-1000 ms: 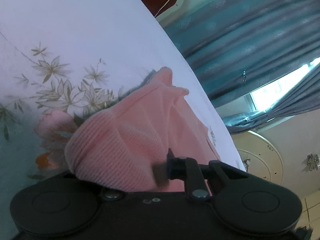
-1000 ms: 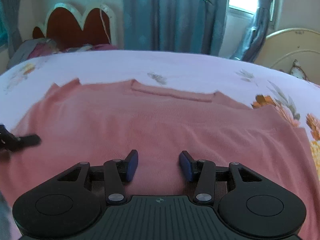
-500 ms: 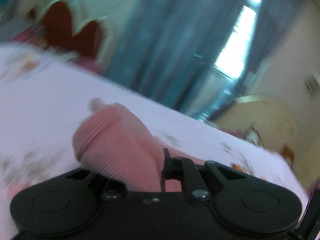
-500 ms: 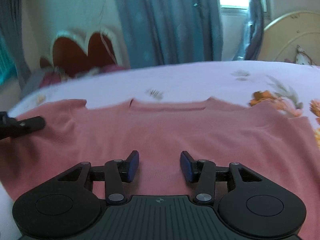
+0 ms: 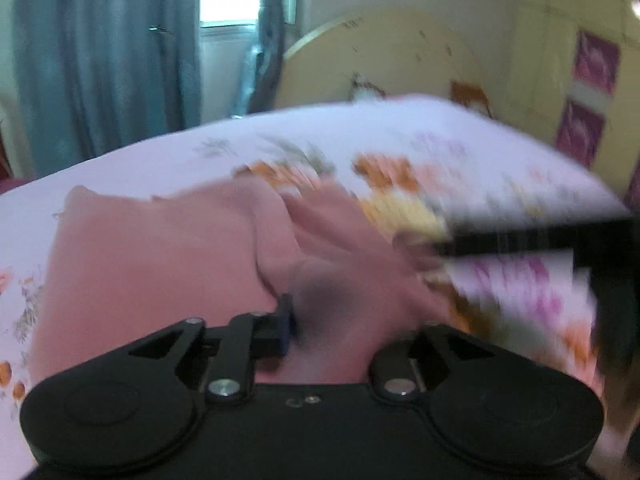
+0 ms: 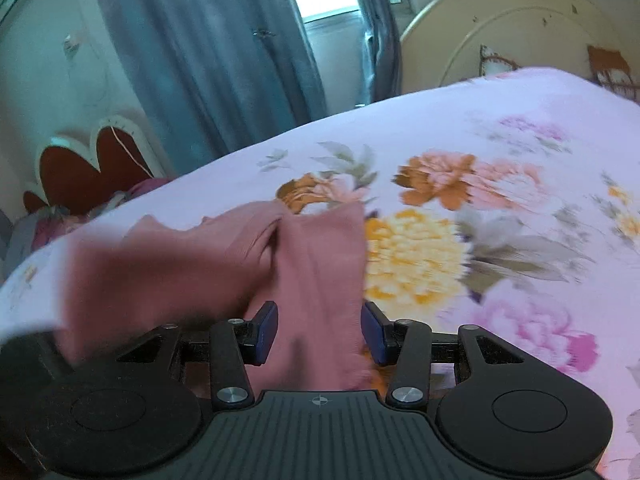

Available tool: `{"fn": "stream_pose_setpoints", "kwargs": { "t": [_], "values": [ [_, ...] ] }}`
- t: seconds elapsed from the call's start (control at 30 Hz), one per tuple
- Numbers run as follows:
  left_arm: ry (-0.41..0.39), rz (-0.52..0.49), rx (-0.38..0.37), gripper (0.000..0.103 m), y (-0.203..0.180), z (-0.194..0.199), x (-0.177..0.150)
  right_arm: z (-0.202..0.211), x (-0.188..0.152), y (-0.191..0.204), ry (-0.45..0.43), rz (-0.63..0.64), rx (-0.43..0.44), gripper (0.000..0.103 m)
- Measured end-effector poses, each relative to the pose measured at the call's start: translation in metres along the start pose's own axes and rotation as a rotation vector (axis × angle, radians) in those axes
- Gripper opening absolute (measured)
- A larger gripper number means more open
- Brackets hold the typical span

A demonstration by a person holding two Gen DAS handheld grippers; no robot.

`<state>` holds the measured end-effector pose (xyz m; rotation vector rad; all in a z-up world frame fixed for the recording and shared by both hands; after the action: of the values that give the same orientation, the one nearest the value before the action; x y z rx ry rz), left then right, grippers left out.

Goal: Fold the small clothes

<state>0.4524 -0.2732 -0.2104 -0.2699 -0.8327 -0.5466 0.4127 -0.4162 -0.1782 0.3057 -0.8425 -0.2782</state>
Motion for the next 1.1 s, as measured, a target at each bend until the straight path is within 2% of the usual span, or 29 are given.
{"fn": "stream_pose_setpoints", "kwargs": {
  "t": [0.1,0.2,0.3,0.4,0.57,0.6,0.63,0.67,0.77,0.8,0.83,0.9,1.1],
  "values": [
    [0.005,-0.05,-0.017,0.034,-0.007,0.017,-0.017,0.005,0.007,0.001,0.003,-0.039,0.087,0.046],
    [0.013,-0.048,-0.025,0.041,0.0,0.036,-0.028,-0.003,0.01,0.017,0.027,-0.044,0.16,0.047],
    [0.006,-0.016,0.002,0.048,0.02,0.058,-0.033,-0.02,0.01,0.031,0.058,-0.051,0.201,0.082],
    [-0.017,0.054,0.039,0.049,0.046,0.081,-0.034,-0.038,0.011,0.04,0.079,-0.049,0.222,0.082],
    [-0.063,0.161,0.158,0.049,0.095,0.104,-0.031,-0.076,0.007,0.048,0.138,-0.056,0.224,0.081],
    [-0.067,0.177,0.175,0.049,0.102,0.105,-0.03,-0.08,0.006,0.05,0.146,-0.05,0.22,0.069],
    [-0.069,0.187,0.191,0.049,0.108,0.108,-0.03,-0.084,0.004,0.051,0.158,-0.049,0.216,0.045],
    [-0.07,0.195,0.209,0.049,0.115,0.108,-0.031,-0.087,0.002,0.051,0.171,-0.051,0.212,0.036],
    [-0.063,0.221,0.237,0.049,0.13,0.098,-0.024,-0.094,-0.001,0.05,0.174,-0.041,0.197,0.033],
    [-0.059,0.229,0.24,0.049,0.132,0.095,-0.024,-0.097,0.0,0.05,0.173,-0.037,0.194,0.028],
    [-0.057,0.237,0.242,0.049,0.133,0.094,-0.024,-0.097,0.001,0.051,0.172,-0.031,0.193,0.012],
    [-0.055,0.249,0.24,0.049,0.136,0.092,-0.024,-0.093,0.004,0.052,0.145,-0.008,0.181,0.011],
    [-0.1,0.242,0.202,0.049,0.135,0.081,-0.003,-0.049,0.037,0.05,-0.041,0.12,0.114,0.01]
  ]
}}
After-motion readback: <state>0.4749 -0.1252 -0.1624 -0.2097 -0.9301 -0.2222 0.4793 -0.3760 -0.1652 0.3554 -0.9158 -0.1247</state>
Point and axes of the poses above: each gripper's, at about its wrist camera, not at the fingertips, and z roughly against the way its jaws point, y to its left, x to its top, the point moved 9 cm from there along -z, roughly the way its jaws point, and after that the axes turned 2 degrees about -x, right-handed, at the moved point
